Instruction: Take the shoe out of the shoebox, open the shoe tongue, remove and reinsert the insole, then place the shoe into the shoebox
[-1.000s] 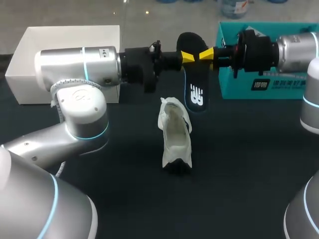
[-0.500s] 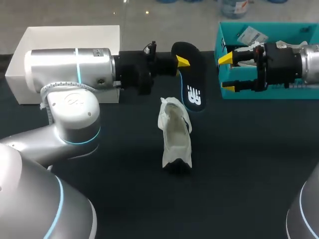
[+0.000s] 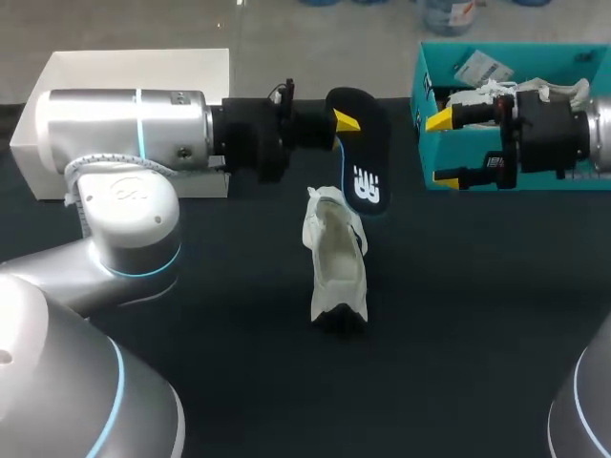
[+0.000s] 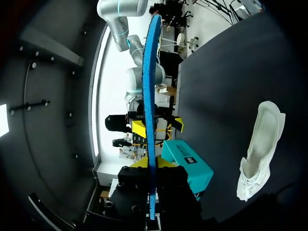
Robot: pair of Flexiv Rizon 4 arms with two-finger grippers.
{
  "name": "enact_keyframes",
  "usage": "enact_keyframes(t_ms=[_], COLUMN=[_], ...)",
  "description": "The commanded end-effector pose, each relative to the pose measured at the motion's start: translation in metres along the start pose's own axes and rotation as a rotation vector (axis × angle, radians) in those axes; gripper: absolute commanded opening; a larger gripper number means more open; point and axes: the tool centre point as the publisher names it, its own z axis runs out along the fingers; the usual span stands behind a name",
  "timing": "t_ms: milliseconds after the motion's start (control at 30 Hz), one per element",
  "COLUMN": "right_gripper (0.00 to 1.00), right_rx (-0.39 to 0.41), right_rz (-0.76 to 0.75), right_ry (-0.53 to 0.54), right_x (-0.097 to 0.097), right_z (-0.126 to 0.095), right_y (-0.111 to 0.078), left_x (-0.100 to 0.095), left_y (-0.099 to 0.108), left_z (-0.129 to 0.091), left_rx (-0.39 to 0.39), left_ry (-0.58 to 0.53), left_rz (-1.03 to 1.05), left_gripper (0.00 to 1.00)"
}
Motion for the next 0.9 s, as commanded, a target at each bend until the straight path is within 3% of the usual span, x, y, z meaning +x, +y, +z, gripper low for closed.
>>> enact_keyframes(t_ms=[33,467,700,900], right_gripper=[1.00,1.00,1.00,1.00], right_rx=[-0.015,0.025,-0.049,-0.088], right_rz=[0.016,0.002,0.027,0.026], right_ry=[-0.036,-0.273,-0.326,-0.357], right_x=[-0.019,-0.025,-0.028,-0.029], right_z=[-0.021,-0.093,-0.124,-0.133], right_y=[-0.017,-0.066,-0.072,-0.066], left_x=[-0.001,0.006,0.006,0.006], left_y=[-0.002,-0.006,-0.010,-0.011], left_z=[-0.002,-0.003,-0.002,-0.001], left_rx=[0.001,-0.007,-0.008,-0.006], left_ry=[0.005,0.021,0.017,0.013], left_rz=[-0.009,-0.040,-0.054,-0.060], left_gripper=[0.00,0.00,0.00,0.00])
